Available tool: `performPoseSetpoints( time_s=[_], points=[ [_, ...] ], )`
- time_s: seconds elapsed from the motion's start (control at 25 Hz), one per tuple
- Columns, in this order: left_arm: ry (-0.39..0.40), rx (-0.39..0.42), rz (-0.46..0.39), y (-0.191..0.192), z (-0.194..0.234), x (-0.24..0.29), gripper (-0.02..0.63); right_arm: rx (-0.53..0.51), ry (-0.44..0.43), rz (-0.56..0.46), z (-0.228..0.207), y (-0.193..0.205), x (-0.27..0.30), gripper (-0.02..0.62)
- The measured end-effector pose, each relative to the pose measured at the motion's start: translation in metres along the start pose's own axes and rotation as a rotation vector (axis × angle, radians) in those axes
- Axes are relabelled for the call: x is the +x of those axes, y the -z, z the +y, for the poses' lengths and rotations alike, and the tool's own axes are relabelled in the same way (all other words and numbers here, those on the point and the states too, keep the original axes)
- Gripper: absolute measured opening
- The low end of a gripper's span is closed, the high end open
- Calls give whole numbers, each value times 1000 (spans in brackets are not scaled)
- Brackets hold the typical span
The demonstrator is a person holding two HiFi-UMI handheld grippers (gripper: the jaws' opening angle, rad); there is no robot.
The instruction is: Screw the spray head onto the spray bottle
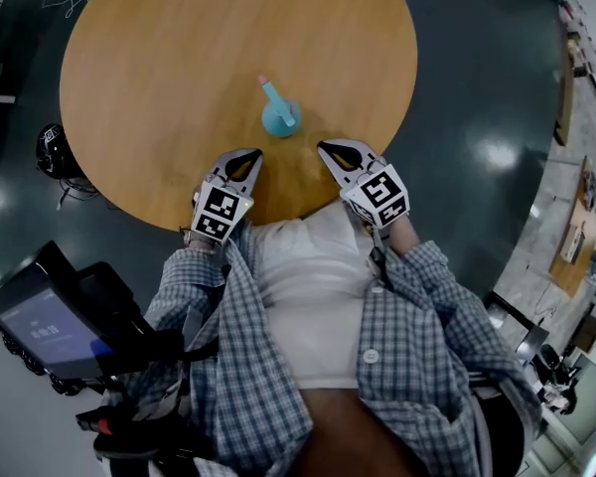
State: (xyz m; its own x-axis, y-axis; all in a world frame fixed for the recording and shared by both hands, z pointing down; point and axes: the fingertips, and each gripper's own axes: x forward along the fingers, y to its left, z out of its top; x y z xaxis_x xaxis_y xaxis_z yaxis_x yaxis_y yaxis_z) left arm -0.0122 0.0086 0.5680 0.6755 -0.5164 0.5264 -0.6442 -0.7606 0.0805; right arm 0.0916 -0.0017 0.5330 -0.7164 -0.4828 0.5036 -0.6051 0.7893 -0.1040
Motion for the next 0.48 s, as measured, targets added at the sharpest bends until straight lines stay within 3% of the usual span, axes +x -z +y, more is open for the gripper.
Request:
performPoseSetpoints(
  time_s=[0.48],
  points=[
    [13, -12, -16, -4, -2, 3, 6, -11, -4, 11, 1, 3, 2, -6]
  ],
)
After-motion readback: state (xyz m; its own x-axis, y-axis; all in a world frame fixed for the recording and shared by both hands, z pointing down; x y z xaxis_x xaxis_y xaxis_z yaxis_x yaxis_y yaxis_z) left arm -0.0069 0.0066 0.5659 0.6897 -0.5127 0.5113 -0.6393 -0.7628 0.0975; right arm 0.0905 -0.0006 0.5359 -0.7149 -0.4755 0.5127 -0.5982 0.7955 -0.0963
